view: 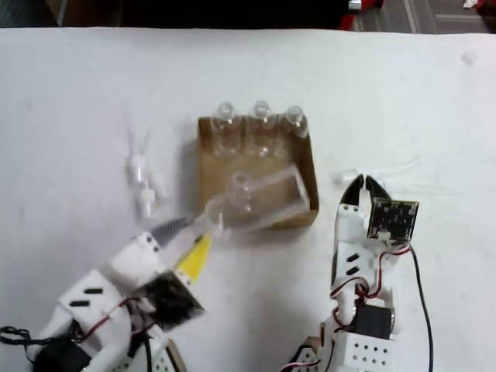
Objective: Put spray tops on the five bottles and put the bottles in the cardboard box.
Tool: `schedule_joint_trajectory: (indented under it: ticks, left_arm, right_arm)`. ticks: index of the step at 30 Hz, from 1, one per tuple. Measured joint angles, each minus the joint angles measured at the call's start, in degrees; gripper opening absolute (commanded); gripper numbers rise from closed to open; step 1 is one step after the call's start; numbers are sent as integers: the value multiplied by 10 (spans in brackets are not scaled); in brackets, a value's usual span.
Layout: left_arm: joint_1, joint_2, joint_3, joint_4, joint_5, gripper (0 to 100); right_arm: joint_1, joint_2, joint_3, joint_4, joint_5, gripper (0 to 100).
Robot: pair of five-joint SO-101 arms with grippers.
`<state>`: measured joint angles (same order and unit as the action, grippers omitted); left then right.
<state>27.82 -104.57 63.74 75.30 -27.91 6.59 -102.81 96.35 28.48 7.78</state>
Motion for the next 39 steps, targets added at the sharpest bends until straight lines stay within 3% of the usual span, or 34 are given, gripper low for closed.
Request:
schedule_joint_trajectory:
  ticks: [3,6,11,21,28,39]
  left_arm:
    - [-8,0,-2,60,-67,35]
    - [-33,0,5,61,-96,35]
    - [-9,20,69,39,-121,35]
    - [73,389,90,-120,-120,37]
    - [91,608,50,-273,-55,38]
    - [142,840,-120,-296,-48,40]
  right_arm:
    - [5,0,0,0,0,16]
    - [30,0,0,-10,0,16]
    - [49,0,0,-20,0,16]
    - [51,0,0,-21,0,16]
    - [51,0,0,-21,0,16]
    - [89,0,0,-21,-40,16]
